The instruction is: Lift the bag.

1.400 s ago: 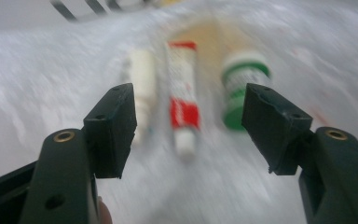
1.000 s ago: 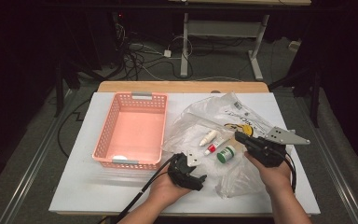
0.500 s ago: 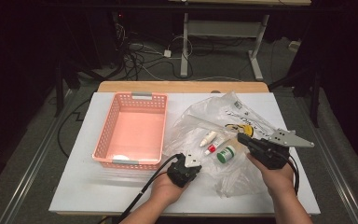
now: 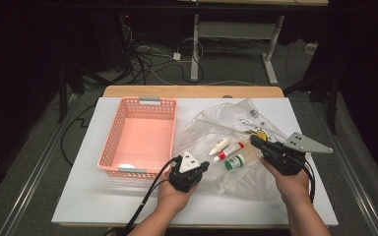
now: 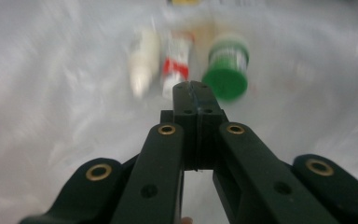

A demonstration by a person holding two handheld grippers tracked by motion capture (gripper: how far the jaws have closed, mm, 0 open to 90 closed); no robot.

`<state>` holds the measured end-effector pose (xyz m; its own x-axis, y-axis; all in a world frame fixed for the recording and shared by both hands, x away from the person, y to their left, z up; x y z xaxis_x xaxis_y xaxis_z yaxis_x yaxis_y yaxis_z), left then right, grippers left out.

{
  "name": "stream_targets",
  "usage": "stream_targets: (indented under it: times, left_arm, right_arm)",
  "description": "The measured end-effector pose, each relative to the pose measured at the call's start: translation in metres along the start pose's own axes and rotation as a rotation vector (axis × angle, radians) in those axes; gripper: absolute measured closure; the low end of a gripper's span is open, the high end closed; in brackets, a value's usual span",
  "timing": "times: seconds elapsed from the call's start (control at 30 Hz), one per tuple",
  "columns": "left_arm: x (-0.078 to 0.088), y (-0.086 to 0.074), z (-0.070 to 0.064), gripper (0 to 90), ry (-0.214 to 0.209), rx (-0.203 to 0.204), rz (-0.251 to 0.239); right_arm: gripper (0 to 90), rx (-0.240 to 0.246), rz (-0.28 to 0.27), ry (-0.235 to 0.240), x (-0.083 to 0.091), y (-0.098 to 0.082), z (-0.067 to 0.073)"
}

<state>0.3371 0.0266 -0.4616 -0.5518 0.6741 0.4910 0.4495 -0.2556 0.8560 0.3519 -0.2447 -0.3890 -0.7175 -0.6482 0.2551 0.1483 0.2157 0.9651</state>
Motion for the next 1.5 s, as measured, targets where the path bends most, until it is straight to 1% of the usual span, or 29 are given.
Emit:
stream_targets:
  times: [0.1,0.17,0.27,0.4,0.43,0.47,0.6,0.7,0.77,0.83,0.9,0.97,1.03,1.07,1.13,1.17,1.23,1.3,1.33,1.37,1.4,1.43,1.47,1.5]
  left_arm:
    - [0.013,0.023,-0.003,89.1,0.020,-0.038,-0.075]
    - [0.021,0.041,-0.004,89.1,0.022,-0.048,-0.129]
    - [0.030,0.070,-0.003,89.1,0.041,-0.075,-0.191]
    - [0.039,0.108,0.001,89.0,0.058,-0.098,-0.261]
    - [0.042,0.117,0.001,89.0,0.061,-0.105,-0.277]
    - [0.044,0.126,0.000,89.0,0.058,-0.110,-0.291]
    - [0.047,0.161,-0.006,89.0,0.061,-0.153,-0.339]
    - [0.047,0.181,-0.010,89.0,0.063,-0.173,-0.363]
    - [0.047,0.196,-0.010,89.0,0.060,-0.174,-0.377]
    - [0.047,0.209,-0.010,89.0,0.068,-0.181,-0.391]
    - [0.048,0.220,-0.010,88.9,0.070,-0.184,-0.404]
    - [0.048,0.227,-0.010,88.9,0.069,-0.185,-0.416]
    - [0.045,0.229,-0.010,88.9,0.071,-0.190,-0.411]
    - [0.042,0.228,-0.010,88.9,0.074,-0.190,-0.400]
    - [0.036,0.224,-0.007,88.8,0.072,-0.176,-0.383]
    - [0.034,0.221,-0.005,88.8,0.076,-0.177,-0.381]
    - [0.032,0.216,-0.002,88.6,0.070,-0.163,-0.369]
    - [0.033,0.212,0.001,87.8,0.077,-0.151,-0.357]
    - [0.034,0.210,0.002,85.9,0.073,-0.147,-0.354]
    - [0.036,0.207,0.003,81.4,0.073,-0.148,-0.345]
    - [0.038,0.205,0.003,76.5,0.068,-0.144,-0.343]
    - [0.040,0.203,0.004,71.7,0.066,-0.143,-0.332]
    - [0.043,0.200,0.004,66.0,0.067,-0.136,-0.324]
    - [0.047,0.197,0.005,61.5,0.056,-0.124,-0.313]
  right_arm:
    - [90.0,-0.005,-0.029,-0.009,0.001,0.009,-0.002]
    - [90.0,0.005,-0.042,-0.018,0.000,0.017,-0.004]
    - [90.0,0.019,-0.052,-0.046,-0.004,0.032,-0.011]
    - [90.0,0.004,-0.090,-0.084,-0.008,0.053,-0.024]
    - [90.0,0.009,-0.100,-0.092,-0.009,0.060,-0.026]
    - [90.0,0.006,-0.112,-0.102,-0.010,0.066,-0.029]
    - [90.0,0.010,-0.151,-0.135,-0.011,0.092,-0.040]
    - [90.0,0.013,-0.179,-0.166,-0.010,0.111,-0.049]
    - [90.0,0.021,-0.199,-0.179,-0.009,0.122,-0.056]
    - [90.0,0.020,-0.213,-0.197,-0.007,0.132,-0.062]
    - [90.0,0.012,-0.224,-0.211,-0.004,0.139,-0.069]
    - [90.0,0.010,-0.229,-0.226,-0.003,0.143,-0.075]
    - [90.0,0.004,-0.229,-0.234,-0.001,0.142,-0.080]
    - [90.0,0.000,-0.220,-0.235,-0.002,0.140,-0.081]
    - [90.0,-0.001,-0.202,-0.236,-0.004,0.133,-0.083]
    - [90.0,-0.007,-0.195,-0.235,-0.005,0.129,-0.083]
    - [90.0,-0.005,-0.176,-0.227,-0.008,0.122,-0.082]
    - [90.0,-0.012,-0.167,-0.222,-0.010,0.117,-0.081]
    - [90.0,-0.010,-0.162,-0.222,-0.011,0.116,-0.081]
    - [90.0,-0.005,-0.158,-0.221,-0.012,0.114,-0.080]
    - [90.0,-0.016,-0.151,-0.220,-0.013,0.113,-0.079]
    - [90.0,-0.008,-0.147,-0.215,-0.014,0.112,-0.079]
    - [90.0,-0.005,-0.145,-0.215,-0.014,0.111,-0.078]
    - [90.0,-0.009,-0.140,-0.216,-0.015,0.110,-0.077]
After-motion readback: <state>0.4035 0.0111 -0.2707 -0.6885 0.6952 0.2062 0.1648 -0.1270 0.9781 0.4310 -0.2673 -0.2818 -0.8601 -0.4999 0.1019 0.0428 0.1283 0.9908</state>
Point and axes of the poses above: each handheld gripper's, and its own axes: x roughly backward along the jaws, y roughly out of its top, z roughly to its left, the point moved 2 cm from there along -x, roughly forward along the jaws, and after that the axes turned 4 degrees about x, right-handed, at the moved point
